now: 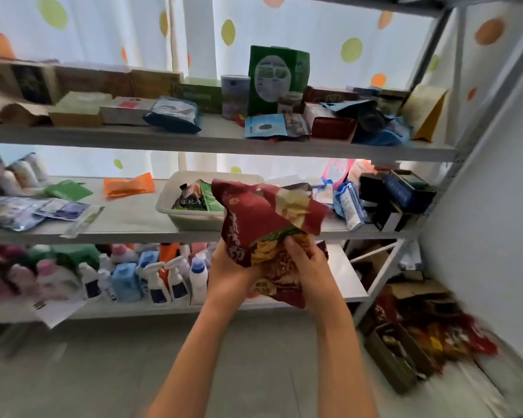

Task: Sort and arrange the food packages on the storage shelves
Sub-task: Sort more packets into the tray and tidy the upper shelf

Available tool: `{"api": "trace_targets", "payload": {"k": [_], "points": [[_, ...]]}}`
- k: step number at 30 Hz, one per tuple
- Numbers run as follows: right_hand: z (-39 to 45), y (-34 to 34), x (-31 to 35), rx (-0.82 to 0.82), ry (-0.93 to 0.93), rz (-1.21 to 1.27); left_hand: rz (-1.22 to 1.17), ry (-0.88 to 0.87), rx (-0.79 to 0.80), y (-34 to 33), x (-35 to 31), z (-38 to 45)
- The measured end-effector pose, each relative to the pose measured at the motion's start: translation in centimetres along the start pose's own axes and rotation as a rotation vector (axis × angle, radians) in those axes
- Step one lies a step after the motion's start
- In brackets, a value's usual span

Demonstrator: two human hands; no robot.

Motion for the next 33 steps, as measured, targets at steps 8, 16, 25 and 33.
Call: {"api": "trace_targets", "payload": {"k": [8, 16, 25, 33], "points": [[-5.2, 2.7, -3.3, -0.098, -0.121, 0.067, -0.11, 0.066, 0.031, -2.0, 1.1, -4.3], [-9.7, 5.9, -4.1, -0.207, -0.106, 0.101, -0.129, 0.052, 0.146, -5.9, 1.1, -6.6], [-13.8, 9.9, -3.8, -0.502, -0.07, 0.246, 0.026, 0.104, 0.177, -12.1, 0.3, -8.2], [-15.4, 11.4, -2.5, -0.548, 0.04, 0.54, 0.346, -0.061, 0.208, -13.9, -1.1, -10.0]]}}
Point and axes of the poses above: each hand's wrist, its own z-axis towards the middle knuckle, its own y-axis out of the back of the hand, x = y × z, the point moved 3 cm from there along z, towards the middle knuckle, and after that the axes turned 8 degrees about x, right-handed, at the moved point
